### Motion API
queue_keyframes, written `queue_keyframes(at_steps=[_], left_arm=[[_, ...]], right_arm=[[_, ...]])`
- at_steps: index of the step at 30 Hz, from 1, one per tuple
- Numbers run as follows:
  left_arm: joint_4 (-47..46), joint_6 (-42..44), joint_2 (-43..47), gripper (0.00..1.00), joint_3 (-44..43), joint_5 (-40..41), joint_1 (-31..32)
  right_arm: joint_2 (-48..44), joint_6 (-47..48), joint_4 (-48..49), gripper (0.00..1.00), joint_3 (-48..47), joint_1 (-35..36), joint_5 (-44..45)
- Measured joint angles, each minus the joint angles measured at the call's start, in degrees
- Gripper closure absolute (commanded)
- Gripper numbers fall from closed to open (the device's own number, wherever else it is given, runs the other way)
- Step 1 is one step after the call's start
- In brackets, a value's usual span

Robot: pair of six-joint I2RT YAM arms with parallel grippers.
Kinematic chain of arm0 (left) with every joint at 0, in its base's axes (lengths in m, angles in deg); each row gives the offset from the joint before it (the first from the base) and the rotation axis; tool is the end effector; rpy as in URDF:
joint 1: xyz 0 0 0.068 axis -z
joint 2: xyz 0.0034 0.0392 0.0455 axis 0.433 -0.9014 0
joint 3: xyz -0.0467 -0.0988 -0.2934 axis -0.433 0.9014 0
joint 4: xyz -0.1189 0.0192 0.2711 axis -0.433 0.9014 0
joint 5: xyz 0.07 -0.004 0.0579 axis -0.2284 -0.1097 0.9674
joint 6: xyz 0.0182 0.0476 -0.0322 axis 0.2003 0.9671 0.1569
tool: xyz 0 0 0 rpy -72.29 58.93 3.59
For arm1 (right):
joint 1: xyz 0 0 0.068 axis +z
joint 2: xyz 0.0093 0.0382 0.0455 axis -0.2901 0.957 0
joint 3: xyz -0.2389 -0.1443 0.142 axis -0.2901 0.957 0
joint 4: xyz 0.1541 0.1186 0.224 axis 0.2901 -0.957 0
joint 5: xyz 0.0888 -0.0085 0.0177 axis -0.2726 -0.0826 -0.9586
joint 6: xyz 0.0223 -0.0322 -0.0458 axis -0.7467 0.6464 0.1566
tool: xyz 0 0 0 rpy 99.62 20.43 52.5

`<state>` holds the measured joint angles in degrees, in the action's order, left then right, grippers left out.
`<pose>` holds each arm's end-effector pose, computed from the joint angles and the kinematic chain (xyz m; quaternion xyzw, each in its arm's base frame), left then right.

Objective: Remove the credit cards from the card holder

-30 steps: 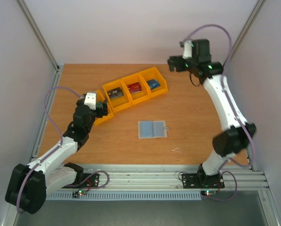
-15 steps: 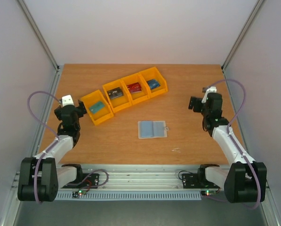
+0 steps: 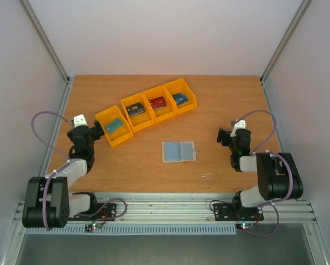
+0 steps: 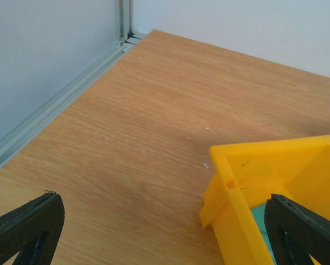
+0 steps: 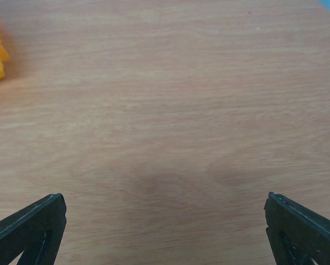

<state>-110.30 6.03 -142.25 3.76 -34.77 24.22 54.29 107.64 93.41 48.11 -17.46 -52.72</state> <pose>0.2496 0.0192 0.1860 -0.1797 0.7996 0.0683 0.5689 0.2641 -0.0058 0.1391 -0.1565 0.8310 -0.1436 0.5142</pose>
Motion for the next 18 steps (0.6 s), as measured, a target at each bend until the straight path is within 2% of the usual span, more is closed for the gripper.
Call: queue_keyframes(at_steps=[7, 15, 18], left_arm=[[-9.4, 4.3, -6.3, 0.01, 2.6, -3.6, 0.0], [-21.2, 6.7, -18.3, 0.01, 1.1, -10.3, 0.0], [-23.4, 7.3, -19.5, 0.01, 1.0, -11.3, 0.0]], right_arm=[[9.2, 1.9, 14.5, 0.02, 1.4, 0.0, -4.0], [9.2, 3.1, 11.8, 0.02, -4.0, -1.1, -8.7], [9.2, 2.7, 10.6, 0.02, -5.0, -1.6, -8.3]])
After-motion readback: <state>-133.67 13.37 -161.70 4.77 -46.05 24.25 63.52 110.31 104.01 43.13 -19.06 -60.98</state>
